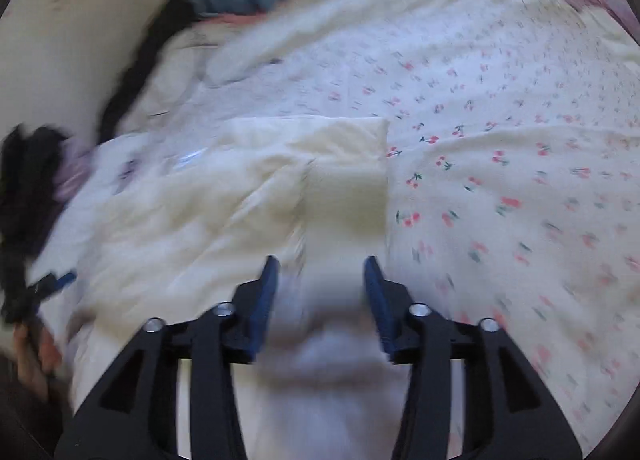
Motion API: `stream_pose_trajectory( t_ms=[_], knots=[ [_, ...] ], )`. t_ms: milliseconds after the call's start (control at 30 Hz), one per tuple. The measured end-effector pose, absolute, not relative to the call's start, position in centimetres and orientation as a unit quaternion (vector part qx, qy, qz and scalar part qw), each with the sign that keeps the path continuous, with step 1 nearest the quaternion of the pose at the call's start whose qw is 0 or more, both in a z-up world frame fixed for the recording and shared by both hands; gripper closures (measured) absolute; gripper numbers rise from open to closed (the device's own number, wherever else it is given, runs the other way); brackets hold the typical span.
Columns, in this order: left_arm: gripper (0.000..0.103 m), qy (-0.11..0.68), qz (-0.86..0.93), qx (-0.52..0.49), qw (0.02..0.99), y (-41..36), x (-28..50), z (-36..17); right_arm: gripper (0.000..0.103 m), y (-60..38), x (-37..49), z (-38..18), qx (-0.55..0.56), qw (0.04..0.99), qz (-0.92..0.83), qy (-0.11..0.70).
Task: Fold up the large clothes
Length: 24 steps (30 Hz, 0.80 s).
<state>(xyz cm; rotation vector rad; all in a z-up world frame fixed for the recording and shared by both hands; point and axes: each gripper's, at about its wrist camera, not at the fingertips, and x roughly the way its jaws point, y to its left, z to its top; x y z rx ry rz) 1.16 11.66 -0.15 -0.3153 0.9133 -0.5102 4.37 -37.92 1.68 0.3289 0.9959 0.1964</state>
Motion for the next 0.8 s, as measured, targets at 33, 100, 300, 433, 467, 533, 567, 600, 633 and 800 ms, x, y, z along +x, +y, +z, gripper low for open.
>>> stream_pose_trajectory(
  t_ms=[33, 100, 300, 433, 467, 533, 567, 600, 633, 800],
  knots=[
    [0.016, 0.434, -0.246, -0.146, 0.854, 13.8, -1.2, 0.5, 0.028, -38.4, 2.3, 2.4, 0.149, 0.858, 0.109, 0.479],
    [0.016, 0.451, -0.256, -0.155, 0.841, 17.4, -5.6, 0.0, 0.018, -39.3, -3.2, 2.9, 0.149, 0.843, 0.142, 0.497],
    [0.016, 0.517, -0.269, -0.268, 0.767, 24.5, -15.6, -7.8, 0.018, -44.0, -18.7, -1.1, 0.26, 0.758, 0.199, 0.565],
    [0.016, 0.505, -0.336, -0.37, 0.704, 24.8, -19.6, -12.7, 0.018, -45.9, -23.2, -3.3, 0.351, 0.71, 0.241, 0.561],
    [0.016, 0.501, -0.349, -0.384, 0.693, 24.3, -20.1, -13.3, 0.018, -45.6, -24.3, -3.8, 0.364, 0.703, 0.246, 0.559],
    [0.016, 0.494, -0.379, -0.402, 0.671, 22.9, -20.9, -14.3, 0.018, -45.7, -25.4, -4.9, 0.392, 0.686, 0.258, 0.556],
    [0.014, 0.493, -0.388, -0.404, 0.665, 22.3, -21.0, -14.5, 0.018, -45.5, -25.2, -5.4, 0.401, 0.679, 0.265, 0.555],
    [0.011, 0.494, -0.394, -0.404, 0.662, 21.7, -21.2, -14.6, 0.018, -45.3, -25.4, -6.0, 0.412, 0.671, 0.274, 0.553],
    [0.009, 0.496, -0.398, -0.401, 0.659, 21.1, -21.4, -14.7, 0.018, -45.1, -25.6, -6.6, 0.421, 0.663, 0.281, 0.552],
    [0.009, 0.509, -0.404, -0.384, 0.656, 19.2, -22.4, -14.5, 0.018, -43.6, -25.7, -9.8, 0.449, 0.628, 0.313, 0.553]
  ],
)
